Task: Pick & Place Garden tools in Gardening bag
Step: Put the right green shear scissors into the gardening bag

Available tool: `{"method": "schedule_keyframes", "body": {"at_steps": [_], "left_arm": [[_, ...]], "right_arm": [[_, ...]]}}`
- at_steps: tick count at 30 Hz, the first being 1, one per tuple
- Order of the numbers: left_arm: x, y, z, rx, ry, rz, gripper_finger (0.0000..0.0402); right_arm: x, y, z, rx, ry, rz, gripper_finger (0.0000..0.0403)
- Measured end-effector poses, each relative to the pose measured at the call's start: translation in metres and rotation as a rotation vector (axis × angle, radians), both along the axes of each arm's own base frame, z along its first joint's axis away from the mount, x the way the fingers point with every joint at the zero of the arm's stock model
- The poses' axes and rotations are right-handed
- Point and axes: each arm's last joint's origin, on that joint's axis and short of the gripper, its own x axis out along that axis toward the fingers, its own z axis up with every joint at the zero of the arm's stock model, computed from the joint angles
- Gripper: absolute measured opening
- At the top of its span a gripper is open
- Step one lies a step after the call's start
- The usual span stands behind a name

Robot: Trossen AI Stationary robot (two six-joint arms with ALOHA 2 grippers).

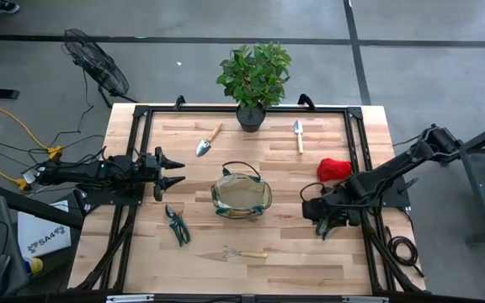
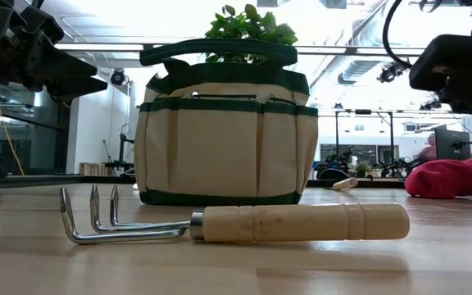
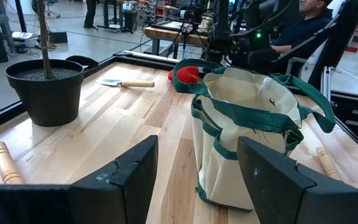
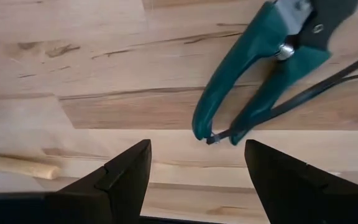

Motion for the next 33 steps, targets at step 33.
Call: {"method": "schedule_keyframes", "body": {"at_steps": [33], "left_arm": [[0.000, 0.000, 0.000, 0.000, 0.000, 0.000, 0.0213]], "right_arm": [[-0.022, 0.027, -0.027, -0.134, 0.309, -0.140, 0.0252]]}}
